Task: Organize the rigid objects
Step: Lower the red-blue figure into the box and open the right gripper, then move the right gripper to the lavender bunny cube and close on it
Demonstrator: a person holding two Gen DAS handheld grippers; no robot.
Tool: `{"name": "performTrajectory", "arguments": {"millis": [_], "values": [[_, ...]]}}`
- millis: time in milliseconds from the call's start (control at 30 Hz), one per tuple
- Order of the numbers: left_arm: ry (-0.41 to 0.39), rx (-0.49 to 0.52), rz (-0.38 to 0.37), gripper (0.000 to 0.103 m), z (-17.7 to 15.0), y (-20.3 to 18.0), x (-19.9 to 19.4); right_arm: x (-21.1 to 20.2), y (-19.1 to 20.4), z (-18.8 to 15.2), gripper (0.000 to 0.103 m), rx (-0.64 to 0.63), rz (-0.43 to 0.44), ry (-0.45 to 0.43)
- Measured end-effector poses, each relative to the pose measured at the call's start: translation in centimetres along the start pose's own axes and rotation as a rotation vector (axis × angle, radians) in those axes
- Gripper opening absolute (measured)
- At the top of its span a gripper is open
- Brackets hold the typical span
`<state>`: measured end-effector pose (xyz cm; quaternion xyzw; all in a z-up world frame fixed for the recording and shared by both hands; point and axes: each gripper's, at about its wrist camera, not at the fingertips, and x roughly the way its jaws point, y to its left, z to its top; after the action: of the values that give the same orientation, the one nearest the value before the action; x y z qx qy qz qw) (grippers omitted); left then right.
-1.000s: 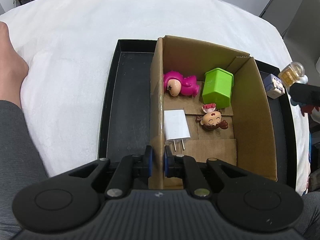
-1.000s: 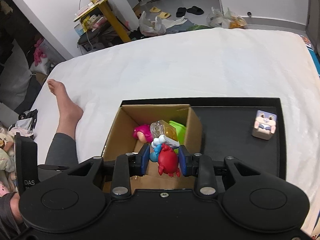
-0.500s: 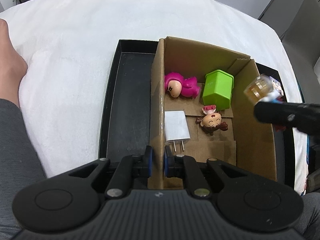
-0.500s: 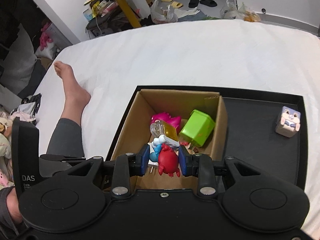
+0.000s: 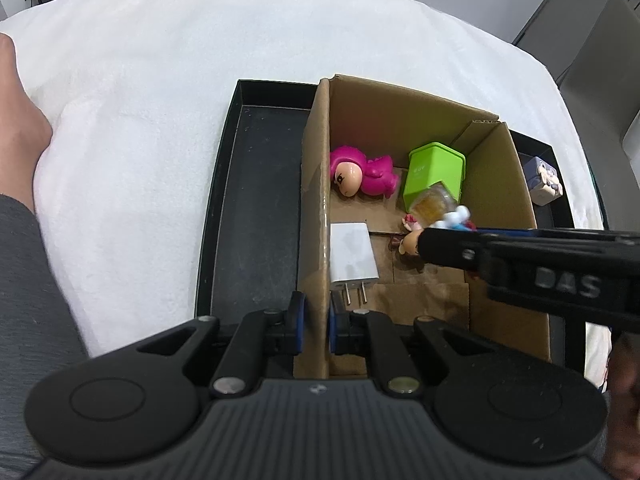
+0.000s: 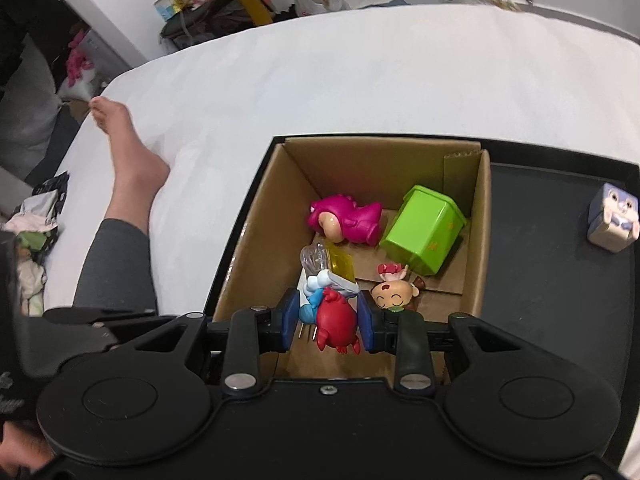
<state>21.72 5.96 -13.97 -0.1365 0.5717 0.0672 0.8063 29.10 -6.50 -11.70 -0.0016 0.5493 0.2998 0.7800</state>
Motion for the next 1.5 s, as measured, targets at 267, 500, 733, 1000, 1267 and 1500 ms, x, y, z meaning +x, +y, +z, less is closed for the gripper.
{"name": "performTrajectory", "arguments": {"millis": [267,500,733,1000,1267,1500], "values": [[0.002,-0.017,-0.013,0.011,0.1,0.1,0.0,2.5,-0.8,-0.1,0.030,0.081,-0.048,0.001],[0.004,-0.015,-0.015,0.011,0.0,0.0,0.1,2.6,-0.8,-0.3,0.030,0.088,-0.057,-0.008],[0.003,-0.010,-0.010,0.011,0.1,-0.1,0.2,0.5,-0.7,-0.2,0.030,0.058,-0.032,-0.048],[0.003,-0.002,0.001,0.011,0.1,-0.3,0.1,-2.1,-1.5,-0.1,0.043,0.044,-0.031,-0.088],[0.005,-0.003,0.015,0.011,0.1,-0.6,0.1,-3.6,-2.9,-0.4,0.059,0.047,-0.038,-0.102],[0.008,0.001,0.027,0.011,0.2,-0.8,0.0,-5.4,-4.9,-0.3,0.078,0.046,-0.052,-0.137]]}}
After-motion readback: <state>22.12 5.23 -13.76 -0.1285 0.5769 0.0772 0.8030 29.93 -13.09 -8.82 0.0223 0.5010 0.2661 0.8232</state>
